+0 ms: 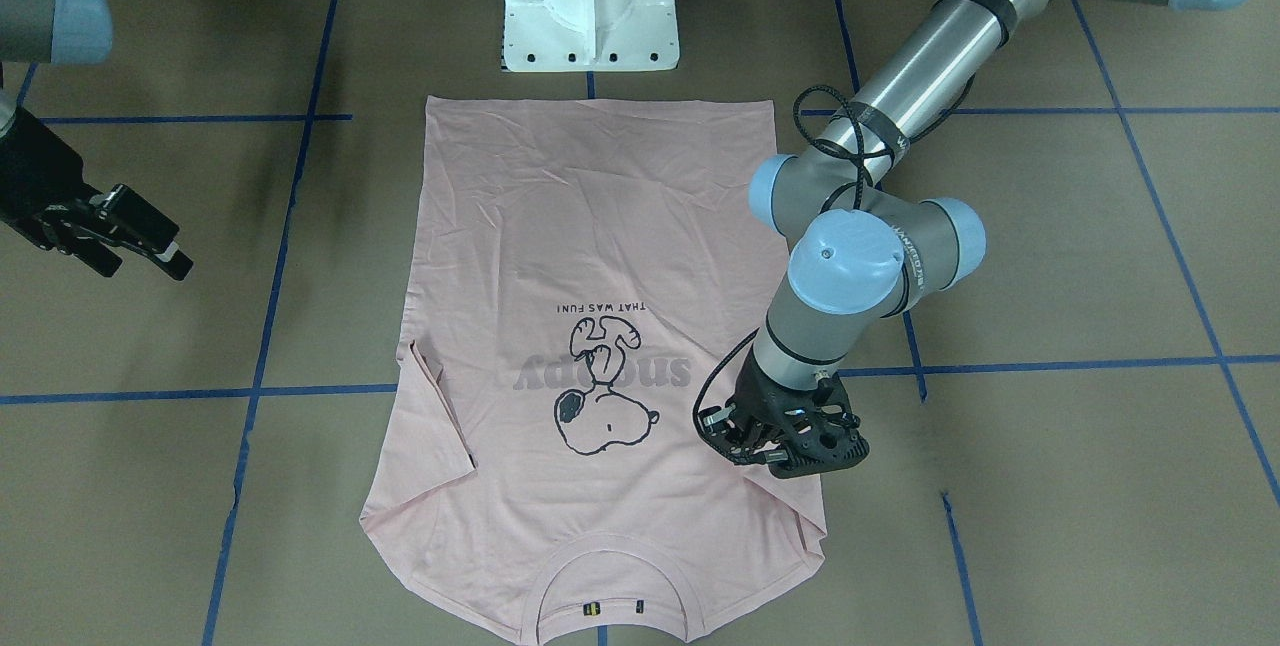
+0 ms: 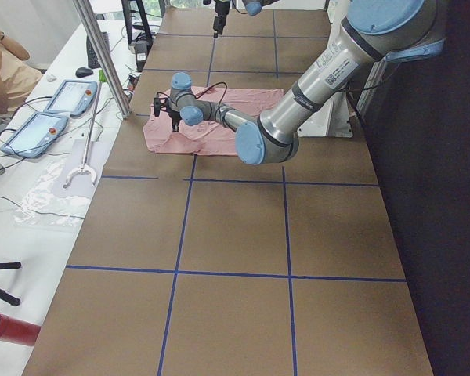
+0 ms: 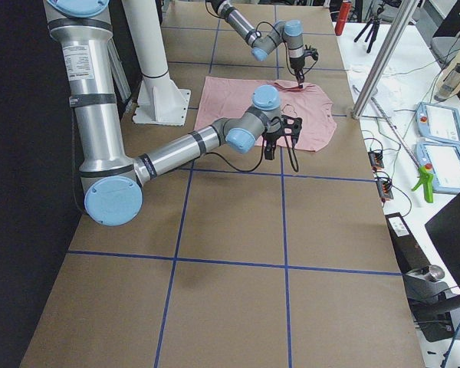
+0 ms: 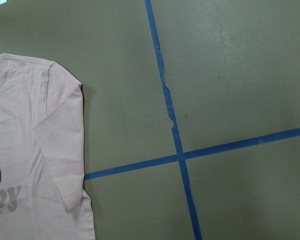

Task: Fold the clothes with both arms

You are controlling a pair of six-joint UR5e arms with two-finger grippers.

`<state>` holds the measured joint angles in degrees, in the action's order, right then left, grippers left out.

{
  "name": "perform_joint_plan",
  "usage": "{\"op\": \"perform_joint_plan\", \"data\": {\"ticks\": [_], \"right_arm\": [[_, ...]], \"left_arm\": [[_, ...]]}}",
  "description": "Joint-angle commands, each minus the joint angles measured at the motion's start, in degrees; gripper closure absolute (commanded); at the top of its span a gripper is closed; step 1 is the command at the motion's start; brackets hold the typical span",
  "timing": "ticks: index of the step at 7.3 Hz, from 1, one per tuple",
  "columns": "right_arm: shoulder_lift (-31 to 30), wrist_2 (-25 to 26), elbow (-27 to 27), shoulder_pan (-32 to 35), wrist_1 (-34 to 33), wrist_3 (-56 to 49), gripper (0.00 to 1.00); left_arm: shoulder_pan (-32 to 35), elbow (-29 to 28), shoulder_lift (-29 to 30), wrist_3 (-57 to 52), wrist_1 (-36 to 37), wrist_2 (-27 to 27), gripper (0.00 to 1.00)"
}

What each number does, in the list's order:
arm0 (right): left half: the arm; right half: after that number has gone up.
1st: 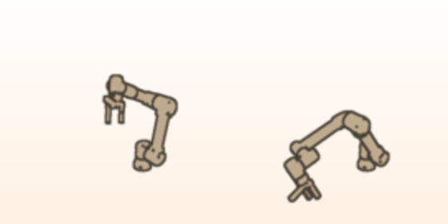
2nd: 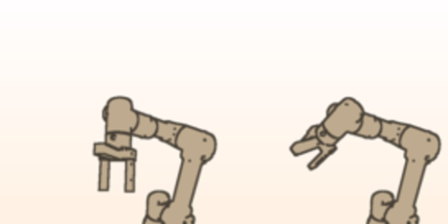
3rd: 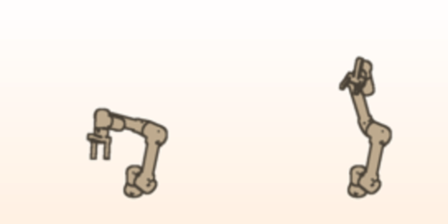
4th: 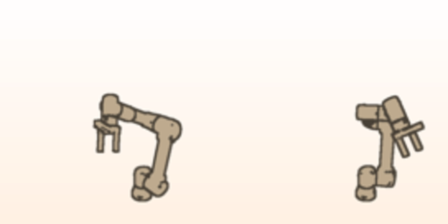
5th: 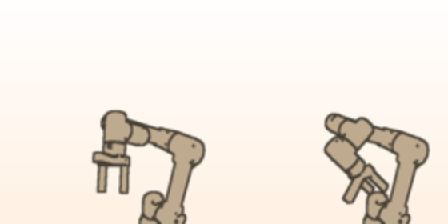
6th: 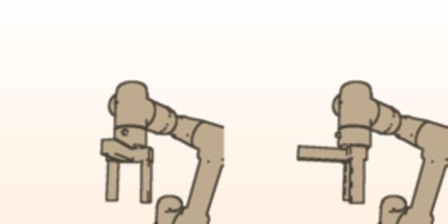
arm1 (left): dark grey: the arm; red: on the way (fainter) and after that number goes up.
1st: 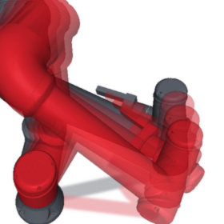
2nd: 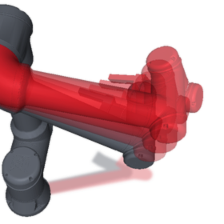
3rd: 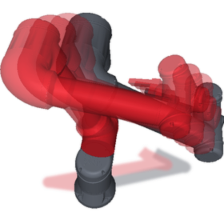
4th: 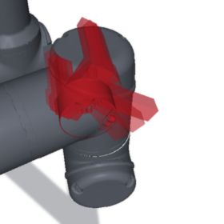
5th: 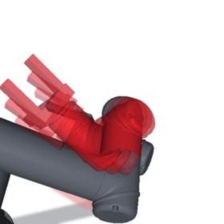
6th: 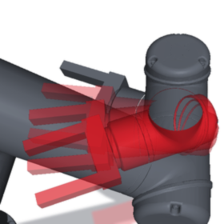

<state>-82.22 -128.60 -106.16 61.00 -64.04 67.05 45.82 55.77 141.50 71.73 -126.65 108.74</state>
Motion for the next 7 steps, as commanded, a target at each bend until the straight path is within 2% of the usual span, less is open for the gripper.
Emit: {"op": "perform_joint_plan", "data": {"ticks": [1, 2, 3, 4, 5, 6, 7], "right_arm": [[0.22, 0.19, 0.16, 0.00, -0.12, 0.10, 0.00], [0.30, 0.71, 0.07, -0.17, -0.12, 0.97, 0.00], [0.48, 2.46, -0.36, -1.57, 0.05, 4.20, 0.00], [3.27, 4.04, -0.54, -4.45, 0.06, 13.72, 0.00], [3.73, 7.36, -0.98, -9.70, -0.03, 21.55, 0.00], [3.65, 16.79, -3.77, -18.20, -0.47, 28.07, 0.01], [3.56, 22.63, -4.49, -24.55, -0.47, 33.01, 0.02]], "left_arm": [[-0.29, 0.03, -0.09, 0.43, -1.57, -0.64, 0.53], [-0.38, 5.17, -1.74, 0.60, -1.23, -0.46, 0.35], [-1.69, 14.97, -6.54, 2.61, -0.62, 0.41, 0.25], [-3.88, 23.59, -11.99, 5.24, -0.70, 1.72, 0.25], [-4.59, 28.73, -14.39, 7.70, -0.44, 1.91, 0.25], [-6.52, 35.04, -18.85, 9.03, -0.26, 2.08, 0.25], [-7.58, 40.50, -22.64, 9.13, -0.09, 2.09, 0.25]]}}
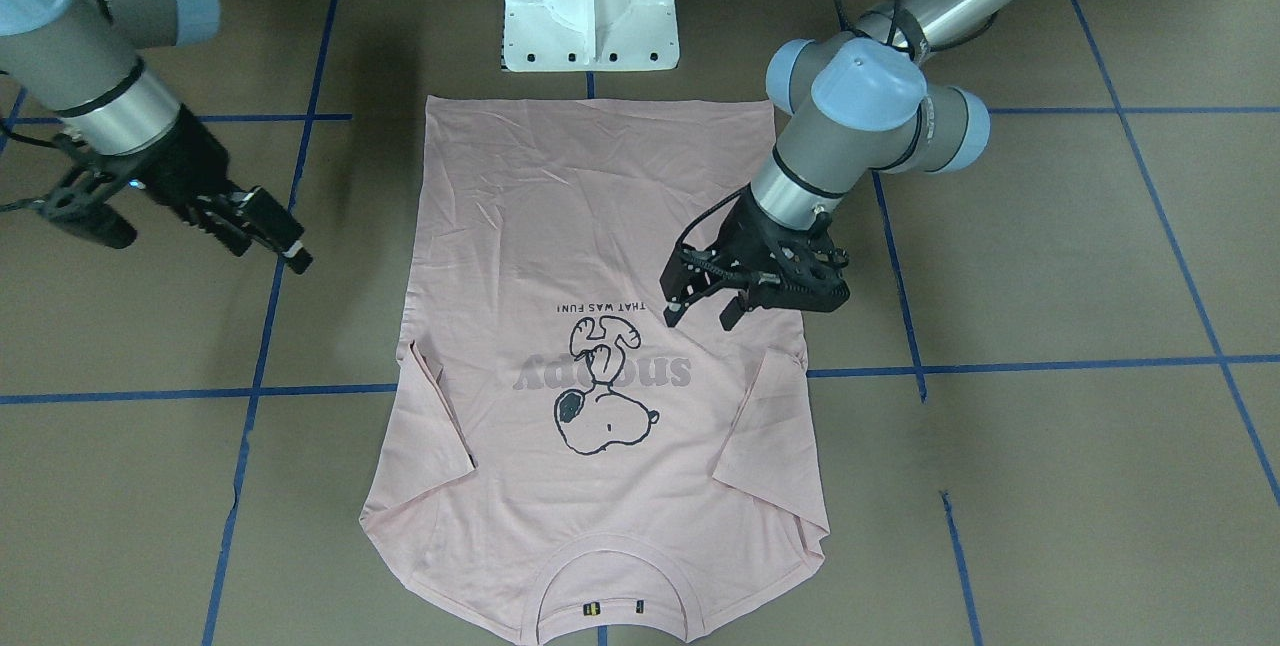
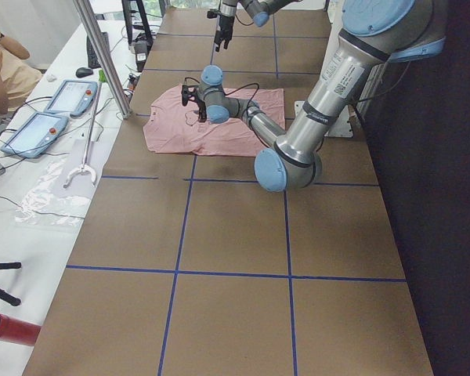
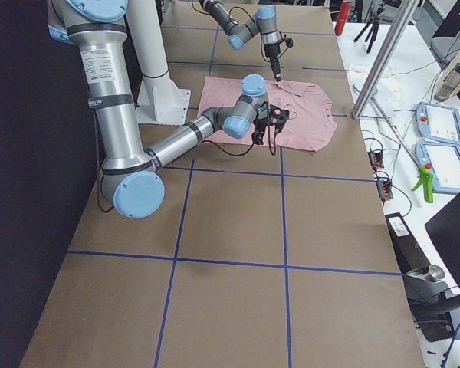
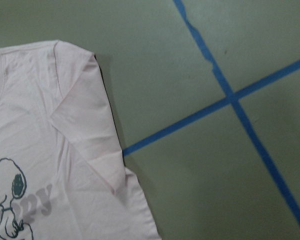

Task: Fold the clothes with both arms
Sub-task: 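Move the right gripper to the hem nearest the robot while the left gripper withdraws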

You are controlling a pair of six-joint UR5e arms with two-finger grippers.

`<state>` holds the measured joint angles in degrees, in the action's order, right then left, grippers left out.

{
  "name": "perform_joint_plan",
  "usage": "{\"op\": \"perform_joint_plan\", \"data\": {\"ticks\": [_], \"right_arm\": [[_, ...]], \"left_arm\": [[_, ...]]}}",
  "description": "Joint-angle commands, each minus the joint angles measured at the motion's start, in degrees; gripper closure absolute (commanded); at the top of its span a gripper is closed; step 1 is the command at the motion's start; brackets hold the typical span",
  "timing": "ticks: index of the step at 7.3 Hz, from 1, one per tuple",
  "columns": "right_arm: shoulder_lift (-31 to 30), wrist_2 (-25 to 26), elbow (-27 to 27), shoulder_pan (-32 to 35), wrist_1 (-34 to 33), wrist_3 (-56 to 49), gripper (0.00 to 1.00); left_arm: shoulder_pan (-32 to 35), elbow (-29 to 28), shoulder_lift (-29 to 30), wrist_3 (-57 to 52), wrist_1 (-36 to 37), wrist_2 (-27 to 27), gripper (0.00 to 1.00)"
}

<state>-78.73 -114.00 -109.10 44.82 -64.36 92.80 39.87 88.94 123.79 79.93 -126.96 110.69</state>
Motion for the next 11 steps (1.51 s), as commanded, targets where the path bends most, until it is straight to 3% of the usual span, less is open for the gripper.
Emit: {"op": "perform_joint_plan", "data": {"ticks": [1, 2, 3, 5, 7, 11], "right_arm": [[-1.49, 10.18, -2.69, -12.52, -0.16, 10.53, 0.02], [-1.95, 16.21, -4.44, -18.66, -1.37, 14.82, 0.02], [-1.51, 22.01, -7.50, -24.55, -8.09, 19.04, 0.04], [-1.95, 27.84, -9.29, -30.91, -10.97, 26.26, 0.05], [-1.34, 28.49, -9.20, -34.52, -16.56, 31.11, 0.17], [-1.95, 29.01, -9.47, -38.31, -18.07, 35.52, 0.19]], "left_arm": [[-1.72, 10.00, -7.14, 0.84, 0.57, 0.32, 0.23], [-1.90, 9.85, -7.33, 0.84, 0.58, 2.49, 0.20], [-1.90, 10.02, -7.68, 0.58, 0.58, 4.86, 0.20], [-1.72, 11.34, -7.95, 0.84, 1.88, 5.93, 0.20], [-1.81, 12.39, -8.83, 1.01, 1.98, 2.88, 0.08], [-2.07, 12.49, -8.83, 3.30, 2.07, 2.78, 0.08]]}}
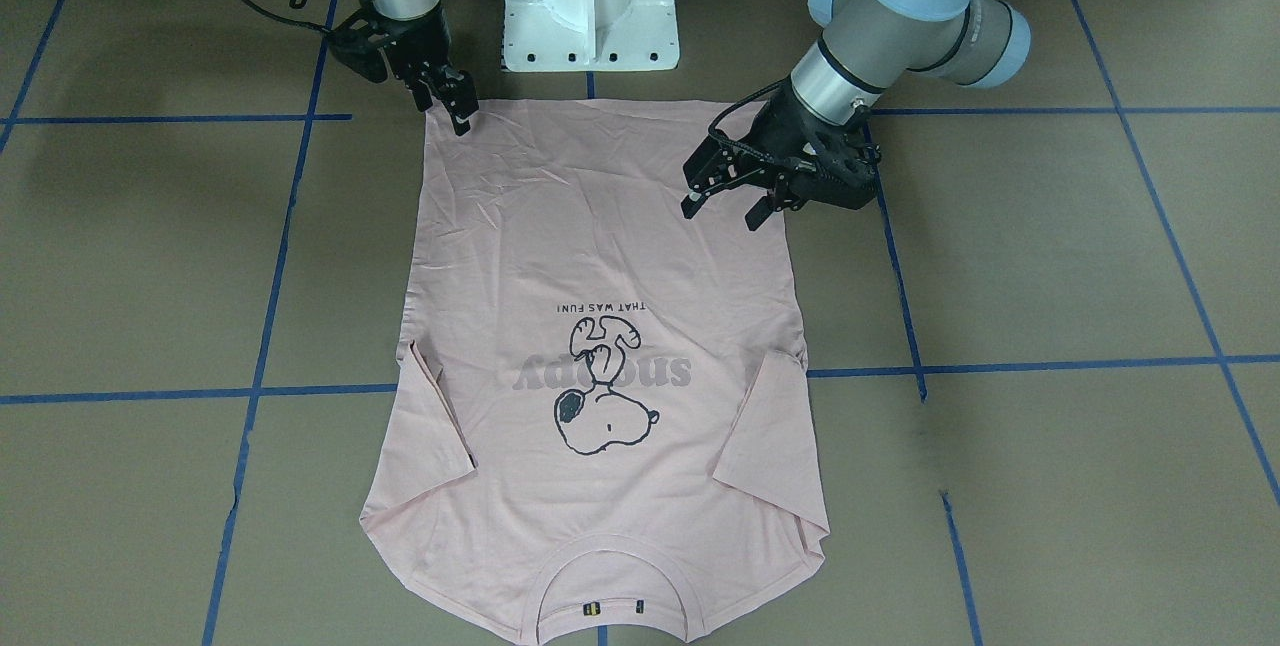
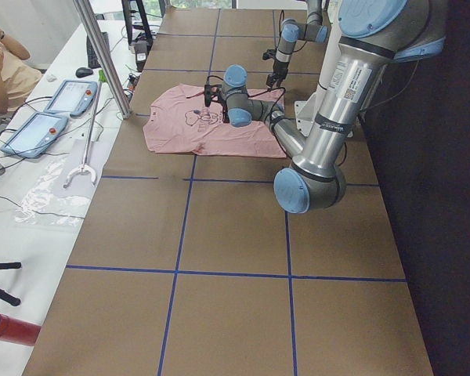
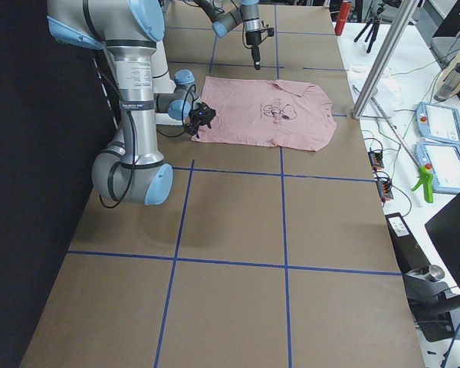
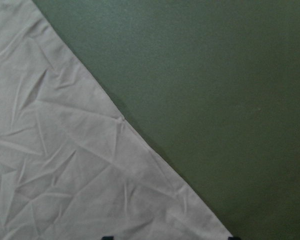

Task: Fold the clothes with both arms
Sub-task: 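Move the right gripper to the hem nearest the robot while the left gripper withdraws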

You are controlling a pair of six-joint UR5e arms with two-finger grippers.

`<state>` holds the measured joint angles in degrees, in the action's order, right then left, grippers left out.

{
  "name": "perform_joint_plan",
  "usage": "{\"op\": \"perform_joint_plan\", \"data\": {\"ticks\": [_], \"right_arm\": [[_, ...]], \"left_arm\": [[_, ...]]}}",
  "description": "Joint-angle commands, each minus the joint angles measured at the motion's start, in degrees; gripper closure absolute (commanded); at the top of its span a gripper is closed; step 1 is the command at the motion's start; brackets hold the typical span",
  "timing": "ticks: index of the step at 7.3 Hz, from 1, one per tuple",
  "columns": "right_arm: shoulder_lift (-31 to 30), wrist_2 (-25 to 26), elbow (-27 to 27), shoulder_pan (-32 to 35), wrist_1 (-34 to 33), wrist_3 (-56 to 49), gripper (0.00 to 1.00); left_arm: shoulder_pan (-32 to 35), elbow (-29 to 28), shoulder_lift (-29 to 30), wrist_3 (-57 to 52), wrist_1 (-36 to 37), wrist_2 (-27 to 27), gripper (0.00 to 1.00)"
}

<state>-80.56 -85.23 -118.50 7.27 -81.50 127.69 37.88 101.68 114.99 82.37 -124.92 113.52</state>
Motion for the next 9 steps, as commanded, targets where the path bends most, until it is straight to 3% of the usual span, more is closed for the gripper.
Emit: {"op": "perform_joint_plan", "data": {"ticks": [1, 6, 9], "right_arm": [[0.14, 0.24, -0.67, -1.20, -3.47, 0.63, 0.19], [-0.03, 0.68, -1.29, -3.22, -5.86, 0.63, 0.21], [-0.21, 0.68, -1.03, -4.80, -6.13, 0.63, 0.31]], "left_arm": [[-0.09, -0.25, 0.05, 0.95, 0.03, -0.14, 0.08], [-0.18, -0.43, 0.06, 1.73, 0.03, -0.14, 0.05], [-0.18, -0.69, -0.03, 1.83, 0.03, -0.14, 0.05]]}}
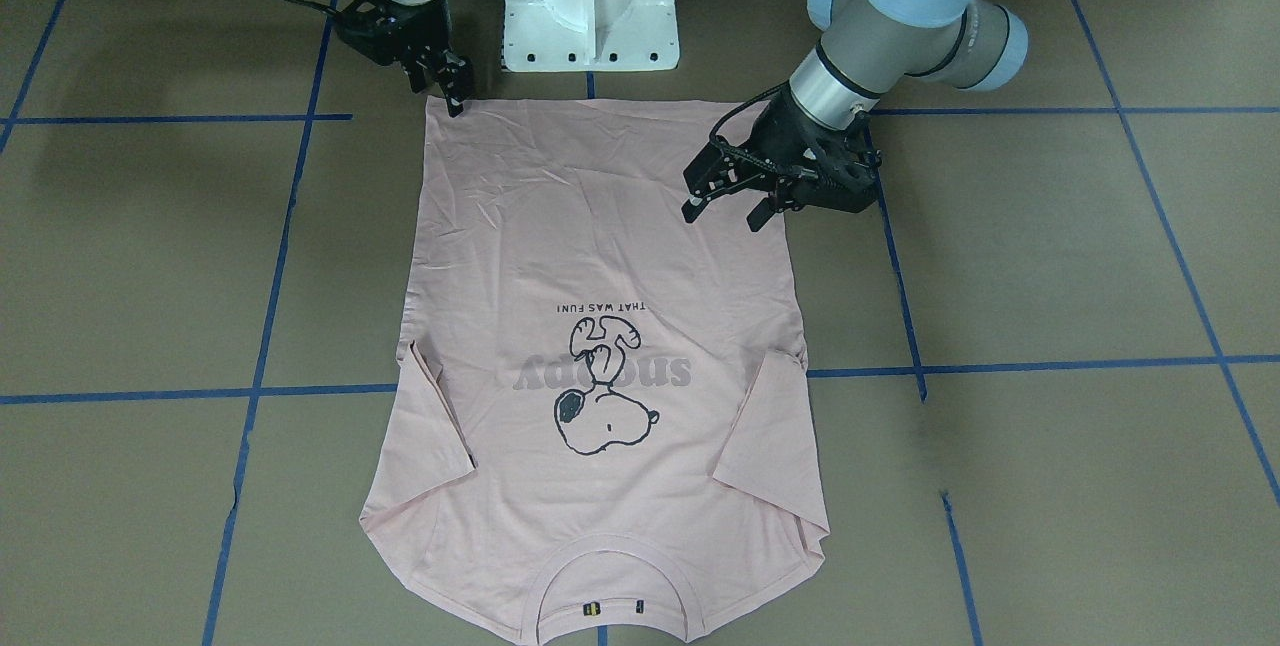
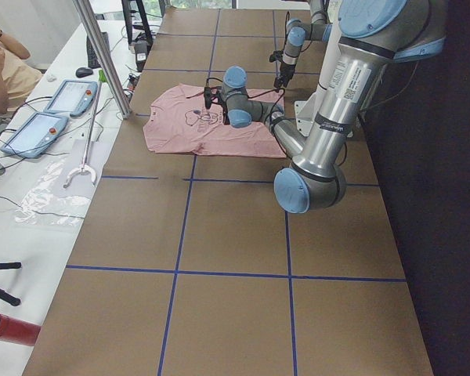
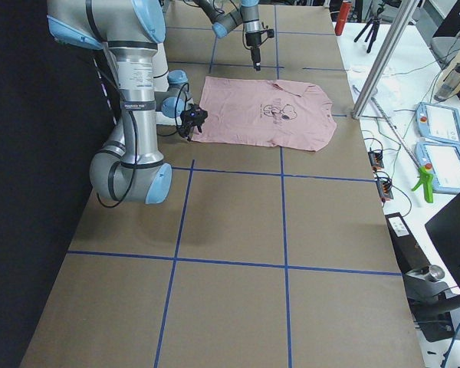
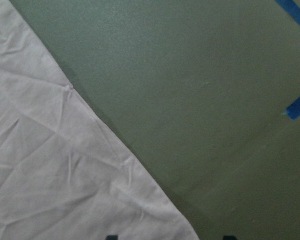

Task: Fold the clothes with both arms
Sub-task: 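Grasp both hem corners nearest the robot with both grippers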

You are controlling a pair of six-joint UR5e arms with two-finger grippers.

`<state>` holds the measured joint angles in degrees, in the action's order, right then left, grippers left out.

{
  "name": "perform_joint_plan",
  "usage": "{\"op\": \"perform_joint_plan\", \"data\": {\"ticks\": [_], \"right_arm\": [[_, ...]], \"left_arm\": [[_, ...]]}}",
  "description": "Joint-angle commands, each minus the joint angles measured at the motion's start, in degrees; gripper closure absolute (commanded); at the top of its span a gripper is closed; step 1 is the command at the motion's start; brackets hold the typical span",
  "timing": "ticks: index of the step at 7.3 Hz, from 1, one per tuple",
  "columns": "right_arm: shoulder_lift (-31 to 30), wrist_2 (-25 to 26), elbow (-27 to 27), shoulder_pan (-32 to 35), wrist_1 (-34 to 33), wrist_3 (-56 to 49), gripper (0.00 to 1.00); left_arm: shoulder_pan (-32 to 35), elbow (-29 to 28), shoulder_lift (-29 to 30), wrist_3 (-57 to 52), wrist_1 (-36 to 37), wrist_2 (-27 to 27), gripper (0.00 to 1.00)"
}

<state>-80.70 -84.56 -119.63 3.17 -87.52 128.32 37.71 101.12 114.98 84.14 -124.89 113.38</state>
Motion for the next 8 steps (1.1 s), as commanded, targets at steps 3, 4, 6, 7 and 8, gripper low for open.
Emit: {"op": "perform_joint_plan", "data": {"ticks": [3, 4, 6, 7, 8], "right_arm": [[-0.77, -0.08, 0.36, -0.71, -0.19, 0.00, 0.84], [-0.95, -0.17, 0.28, -0.54, -0.28, -0.09, 0.99], [-0.07, -0.52, -0.16, -0.80, -3.35, -0.09, 1.00], [0.02, -0.61, -1.21, -0.80, -3.36, -0.09, 1.00], [-0.16, -0.61, -2.43, -0.71, -3.36, -0.09, 1.00]], "left_arm": [[0.00, -0.13, -0.10, 0.06, 0.00, 0.00, 0.04], [0.00, -0.05, -0.10, 0.06, 0.00, 0.00, 0.04], [0.26, 0.65, -0.19, 0.93, 0.09, -0.78, 0.04], [-0.26, 2.75, -2.45, 5.55, 1.91, -2.79, 0.04], [-3.75, 7.81, -4.39, 8.64, 7.24, -5.86, 0.04]]}}
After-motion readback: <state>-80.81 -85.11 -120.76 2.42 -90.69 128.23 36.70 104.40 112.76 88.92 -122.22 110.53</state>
